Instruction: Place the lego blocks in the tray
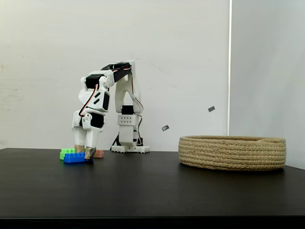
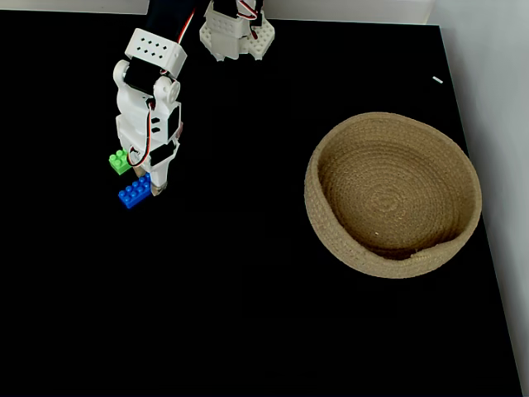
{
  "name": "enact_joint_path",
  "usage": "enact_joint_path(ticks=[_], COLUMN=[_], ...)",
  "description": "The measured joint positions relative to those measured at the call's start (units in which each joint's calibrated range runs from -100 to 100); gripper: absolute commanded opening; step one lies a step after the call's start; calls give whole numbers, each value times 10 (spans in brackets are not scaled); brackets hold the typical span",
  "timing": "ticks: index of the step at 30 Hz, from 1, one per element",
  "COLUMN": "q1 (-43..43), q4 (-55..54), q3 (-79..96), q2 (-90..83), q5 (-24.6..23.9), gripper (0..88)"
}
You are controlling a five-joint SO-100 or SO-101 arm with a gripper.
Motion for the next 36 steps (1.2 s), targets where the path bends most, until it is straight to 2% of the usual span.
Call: enact_joint_path(ticks=[8,17,27,36], q1=[-73,-216,-393,-502], q4=[123,232,246,192], q3=[-90,-212,-286,-286], q2=[-74,-126,-126,-94], q5=[3,7,19,27], gripper=[0,0,0,0])
